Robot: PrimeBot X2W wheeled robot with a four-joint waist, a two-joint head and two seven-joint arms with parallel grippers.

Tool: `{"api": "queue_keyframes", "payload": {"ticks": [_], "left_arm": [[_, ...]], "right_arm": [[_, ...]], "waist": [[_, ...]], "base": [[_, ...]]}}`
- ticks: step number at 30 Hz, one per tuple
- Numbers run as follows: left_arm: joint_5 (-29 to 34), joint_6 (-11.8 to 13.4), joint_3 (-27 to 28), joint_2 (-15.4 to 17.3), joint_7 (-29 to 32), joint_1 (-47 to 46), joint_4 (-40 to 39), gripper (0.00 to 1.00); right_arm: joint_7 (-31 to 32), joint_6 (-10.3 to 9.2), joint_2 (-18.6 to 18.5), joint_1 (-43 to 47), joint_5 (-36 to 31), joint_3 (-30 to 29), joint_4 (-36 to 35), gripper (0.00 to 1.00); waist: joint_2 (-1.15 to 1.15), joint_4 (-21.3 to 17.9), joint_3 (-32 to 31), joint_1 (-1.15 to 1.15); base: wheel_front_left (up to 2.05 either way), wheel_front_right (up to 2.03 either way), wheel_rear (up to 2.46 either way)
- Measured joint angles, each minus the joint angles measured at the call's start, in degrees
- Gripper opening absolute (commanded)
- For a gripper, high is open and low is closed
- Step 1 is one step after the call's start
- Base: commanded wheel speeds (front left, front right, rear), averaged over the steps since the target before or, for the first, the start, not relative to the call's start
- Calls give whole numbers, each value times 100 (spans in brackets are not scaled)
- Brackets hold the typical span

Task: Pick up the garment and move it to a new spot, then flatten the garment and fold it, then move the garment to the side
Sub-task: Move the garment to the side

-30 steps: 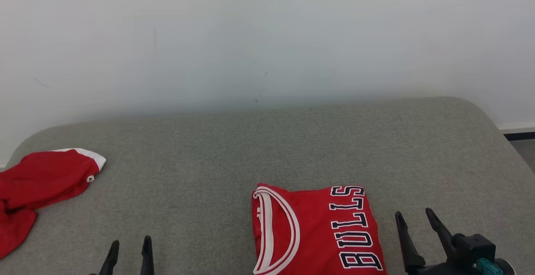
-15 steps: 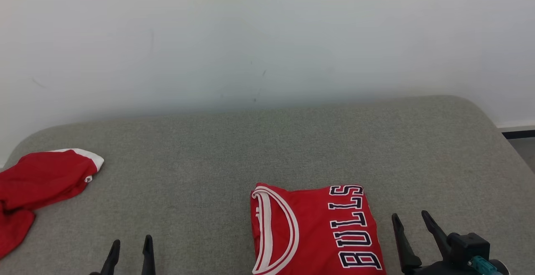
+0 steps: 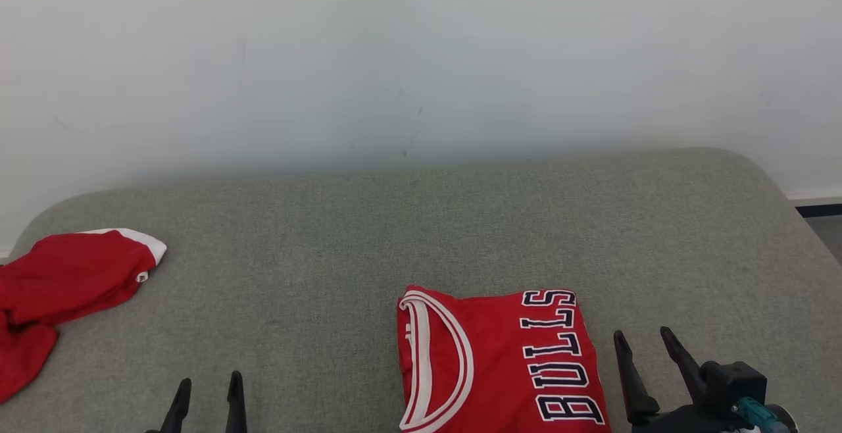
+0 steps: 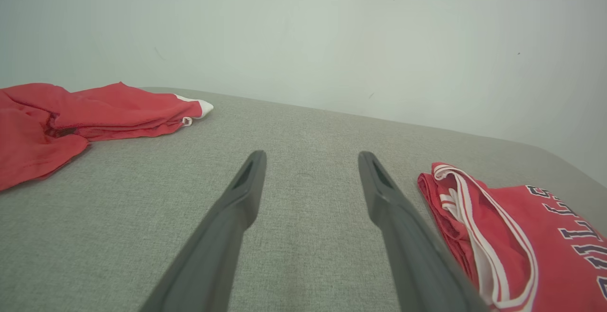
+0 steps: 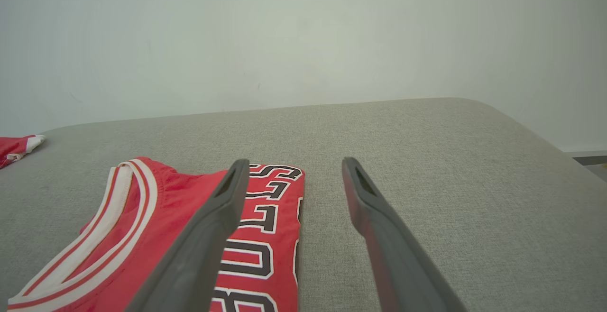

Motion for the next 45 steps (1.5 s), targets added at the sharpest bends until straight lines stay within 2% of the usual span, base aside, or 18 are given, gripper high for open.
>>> {"api": "queue_keyframes", "payload": {"ticks": [8, 17, 19, 26, 30, 35, 36, 37, 38, 43, 45], "left_arm": [[0, 40, -122, -1, -1, 4, -64, 100], [-35, 45, -354, -2, -1, 5, -100, 100], [-46, 45, -386, -1, -1, 1, -93, 100], [-58, 45, -468, -1, -1, -31, -88, 100], [-59, 44, -478, -1, -1, -49, -93, 100], [-94, 53, -526, -1, -1, -108, -104, 100], [-104, 56, -542, -1, -1, -125, -114, 100], [-111, 69, -541, 0, 0, -141, -127, 100], [-113, 68, -545, 0, -1, -171, -140, 100], [-116, 71, -509, -1, 0, -281, -280, 100], [-115, 66, -459, 0, -1, -409, -403, 100]], "right_arm": [[388, 0, -164, -506, 63, 143, 118, 100], [1573, 0, -255, -1144, 292, -101, 1053, 100], [1807, 0, -341, -1190, 100, -23, 1306, 100], [2317, 0, -250, -1260, 80, -211, 1944, 100], [2635, 0, -76, -1332, 234, -265, 2215, 100], [3128, 3, -220, -1597, 179, -107, 2441, 100], [3186, 7, -255, -1646, 156, -53, 2451, 62], [3247, 7, -298, -1691, 131, 29, 2448, 16], [3293, 7, -358, -1749, 104, 115, 2443, 0], [3452, 8, -740, -2145, -60, 719, 2294, 0], [3568, 7, -1114, -2558, -108, 1205, 2125, 0]], "waist": [[0, 98, 77, 0], [0, 403, 251, 1], [0, 489, 297, 1], [1, 780, 444, 1], [0, 857, 536, 1], [0, 879, 635, 0], [0, 877, 655, 0], [0, 871, 677, 0], [0, 862, 702, 0], [1, 758, 862, 1], [2, 654, 1004, 1]], "base": [[0, 0, 0], [0, 0, 0], [0, 0, 0], [0, 0, 0], [0, 0, 0], [0, 0, 0], [0, 0, 0], [0, 0, 0], [0, 0, 0], [0, 0, 0], [0, 0, 0]]}}
